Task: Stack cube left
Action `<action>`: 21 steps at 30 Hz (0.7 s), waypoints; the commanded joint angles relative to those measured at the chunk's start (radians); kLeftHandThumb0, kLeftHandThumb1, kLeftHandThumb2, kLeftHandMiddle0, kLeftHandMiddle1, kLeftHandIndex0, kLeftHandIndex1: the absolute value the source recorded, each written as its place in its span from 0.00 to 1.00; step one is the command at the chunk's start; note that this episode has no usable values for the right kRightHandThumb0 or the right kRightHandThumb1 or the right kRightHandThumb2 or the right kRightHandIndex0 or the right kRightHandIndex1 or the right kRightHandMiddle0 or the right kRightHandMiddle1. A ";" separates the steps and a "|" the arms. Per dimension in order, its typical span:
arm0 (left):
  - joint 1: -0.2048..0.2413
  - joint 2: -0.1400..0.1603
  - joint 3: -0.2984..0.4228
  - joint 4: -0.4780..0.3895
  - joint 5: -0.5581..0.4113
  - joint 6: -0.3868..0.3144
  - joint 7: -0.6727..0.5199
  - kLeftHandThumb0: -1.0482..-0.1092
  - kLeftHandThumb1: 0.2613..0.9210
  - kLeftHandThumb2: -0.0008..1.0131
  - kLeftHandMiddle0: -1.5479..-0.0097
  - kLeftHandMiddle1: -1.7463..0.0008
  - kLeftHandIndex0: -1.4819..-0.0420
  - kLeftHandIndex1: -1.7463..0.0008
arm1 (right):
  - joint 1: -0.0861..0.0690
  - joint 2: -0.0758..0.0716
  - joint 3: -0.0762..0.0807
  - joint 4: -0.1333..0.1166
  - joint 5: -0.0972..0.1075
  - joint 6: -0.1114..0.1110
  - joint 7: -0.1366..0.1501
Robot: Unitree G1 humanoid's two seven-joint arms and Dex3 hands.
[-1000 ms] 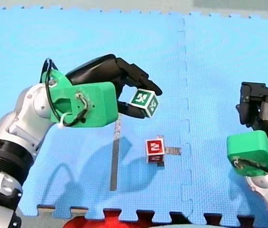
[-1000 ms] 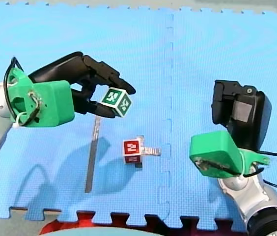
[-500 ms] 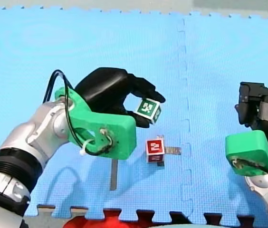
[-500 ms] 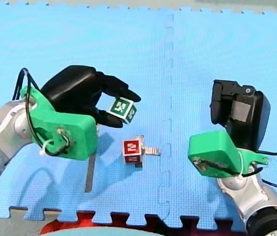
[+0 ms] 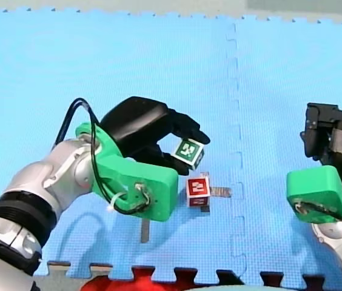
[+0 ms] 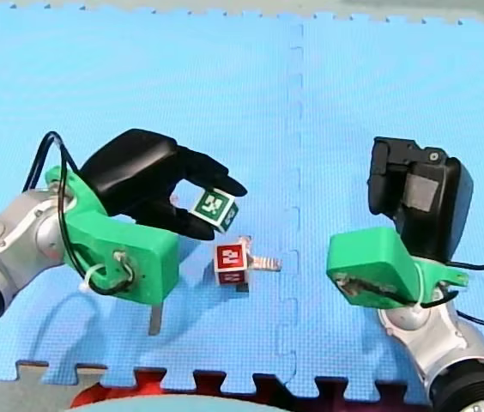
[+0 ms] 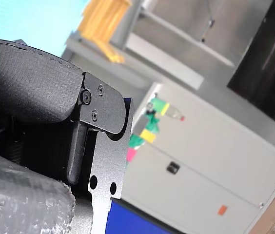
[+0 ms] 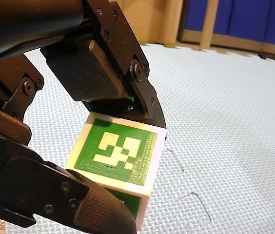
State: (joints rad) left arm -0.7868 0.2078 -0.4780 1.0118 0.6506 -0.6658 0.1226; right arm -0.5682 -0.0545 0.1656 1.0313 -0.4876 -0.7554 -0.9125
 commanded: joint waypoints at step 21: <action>-0.042 0.021 0.016 -0.071 -0.105 0.093 -0.354 0.61 0.88 0.00 0.39 0.00 0.12 0.98 | -0.003 0.003 0.000 0.006 0.003 0.010 -0.005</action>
State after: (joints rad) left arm -0.8280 0.2223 -0.4649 0.9520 0.5534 -0.5806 -0.2191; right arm -0.5672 -0.0506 0.1682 1.0316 -0.4895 -0.7448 -0.9169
